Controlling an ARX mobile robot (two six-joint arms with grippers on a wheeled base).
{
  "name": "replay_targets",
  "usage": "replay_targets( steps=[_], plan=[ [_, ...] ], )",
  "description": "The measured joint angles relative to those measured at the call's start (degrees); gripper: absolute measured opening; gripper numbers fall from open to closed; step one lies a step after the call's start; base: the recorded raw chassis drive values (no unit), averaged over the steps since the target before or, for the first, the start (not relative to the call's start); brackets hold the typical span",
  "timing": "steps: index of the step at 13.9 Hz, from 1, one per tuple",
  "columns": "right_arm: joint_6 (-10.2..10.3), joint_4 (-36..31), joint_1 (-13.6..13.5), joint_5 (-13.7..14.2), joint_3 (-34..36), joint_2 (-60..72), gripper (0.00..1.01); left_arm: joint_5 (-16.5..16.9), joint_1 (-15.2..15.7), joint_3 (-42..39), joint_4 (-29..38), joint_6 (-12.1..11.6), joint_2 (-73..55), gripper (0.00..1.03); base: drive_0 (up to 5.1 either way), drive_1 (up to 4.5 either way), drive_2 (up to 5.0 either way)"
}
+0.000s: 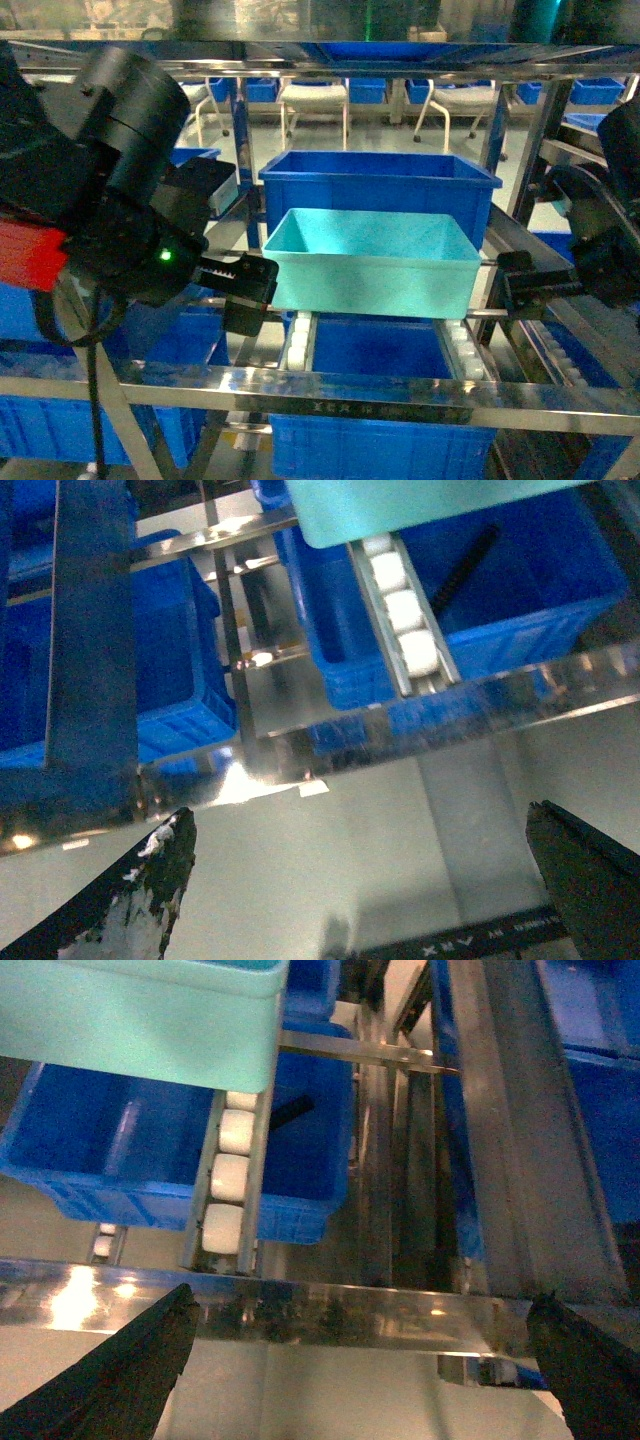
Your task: Organize blue bins on left shelf correctly
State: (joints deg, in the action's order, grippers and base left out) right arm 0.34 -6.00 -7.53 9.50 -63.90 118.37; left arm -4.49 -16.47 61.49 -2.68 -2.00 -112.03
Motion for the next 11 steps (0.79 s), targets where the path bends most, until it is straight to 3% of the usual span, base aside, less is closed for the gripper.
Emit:
replay_targets(
  steps=[3,6,7,8,9,10,11],
  plan=[
    [3.82,2.75,0.11,-1.31,9.31,-12.98,0.98,0.96,-3.17,-11.67,-5.7,2.27,16.11,0.98,0.0,0.0,0.0],
    [4.85,3.87,0.11,-1.86,11.41,-16.66,0.98,1.68,-4.04,-13.09,-6.27,3.28,17.16,0.98,0.0,0.0,0.0],
    [5.05,3.74,0.2,-1.86,11.54,-16.41,0.98,-5.81,-4.31,-19.87,17.7,3.02,16.22,0.89,0.0,0.0,0.0],
    [3.39,-20.65,0.57,-2.99,18.03,-14.32,0.88,-10.99,-3.56,-28.0,34.95,2.86,16.57,0.78,0.0,0.0,0.0],
    [1.68,-38.25,1.46,-3.58,26.8,-13.84,0.75,-12.07,-1.25,-37.46,49.86,2.82,19.45,0.65,0.0,0.0,0.0],
    [1.03,-49.51,1.88,-3.82,34.32,-14.8,0.64,-11.85,1.46,-42.21,61.81,2.84,23.32,0.53,0.0,0.0,0.0],
    [0.48,-61.13,2.47,-4.48,39.54,-19.41,0.49,-10.16,2.82,-44.09,69.13,2.84,28.46,0.4,0.0,0.0,0.0]
  ],
)
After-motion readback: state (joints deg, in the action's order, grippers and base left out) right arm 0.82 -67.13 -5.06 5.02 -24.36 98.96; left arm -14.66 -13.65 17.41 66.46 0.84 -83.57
